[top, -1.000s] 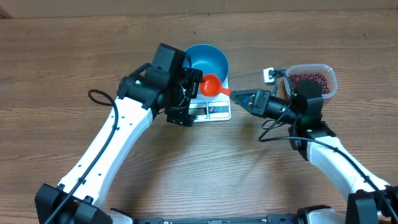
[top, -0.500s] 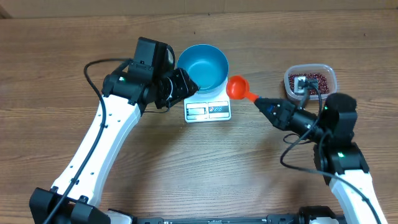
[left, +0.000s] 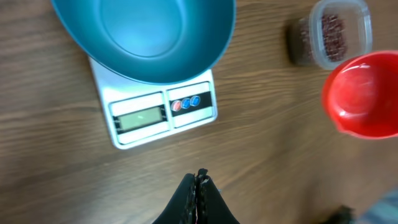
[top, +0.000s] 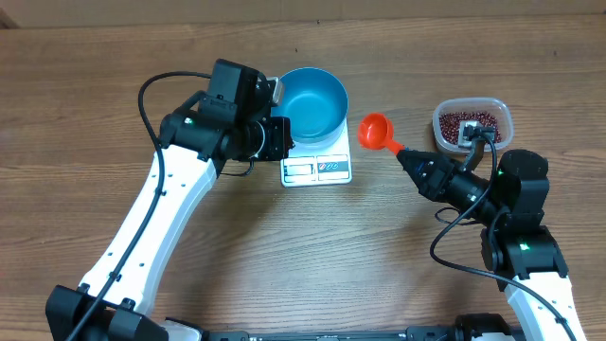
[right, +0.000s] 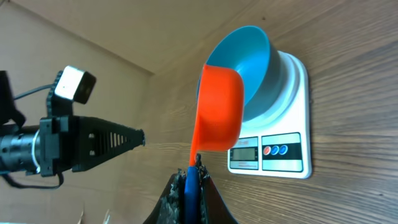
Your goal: Scoop item into bowl and weigh 150g on scale
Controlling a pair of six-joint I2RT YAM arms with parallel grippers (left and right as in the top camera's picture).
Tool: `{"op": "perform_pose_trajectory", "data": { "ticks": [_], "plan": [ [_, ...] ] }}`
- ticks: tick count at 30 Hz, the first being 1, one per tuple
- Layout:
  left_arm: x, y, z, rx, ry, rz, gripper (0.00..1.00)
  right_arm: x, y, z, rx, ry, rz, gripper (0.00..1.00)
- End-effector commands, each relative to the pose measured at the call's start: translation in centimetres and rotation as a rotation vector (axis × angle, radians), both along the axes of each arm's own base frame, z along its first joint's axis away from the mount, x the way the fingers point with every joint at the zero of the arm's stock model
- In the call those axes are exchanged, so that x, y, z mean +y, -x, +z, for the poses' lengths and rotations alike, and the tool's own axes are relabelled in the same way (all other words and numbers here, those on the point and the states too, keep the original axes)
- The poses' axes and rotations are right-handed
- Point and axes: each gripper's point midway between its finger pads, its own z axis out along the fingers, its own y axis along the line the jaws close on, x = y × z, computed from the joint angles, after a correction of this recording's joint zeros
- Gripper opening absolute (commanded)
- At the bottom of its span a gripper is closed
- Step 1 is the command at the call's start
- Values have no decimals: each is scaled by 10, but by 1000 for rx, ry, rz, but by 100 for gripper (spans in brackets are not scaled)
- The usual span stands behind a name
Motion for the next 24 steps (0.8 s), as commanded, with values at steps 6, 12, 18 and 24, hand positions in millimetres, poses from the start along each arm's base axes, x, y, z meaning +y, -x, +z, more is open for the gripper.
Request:
{"op": "perform_pose_trajectory", "data": {
  "ticks": [6, 12, 18, 24],
  "plan": [
    [-5, 8, 1, -194, -297, -168, 4, -10, -5, 3, -13, 34, -62, 4],
    [-8, 11, -21, -210, -384, -178, 4, -10, -5, 3, -13, 34, -62, 4],
    [-14, 13, -52, -216, -363, -190, 5, -10, -5, 3, -12, 34, -62, 4],
    [-20, 13, -68, -236, -350, -197, 4, -10, -6, 3, -13, 34, -62, 4]
  ]
}}
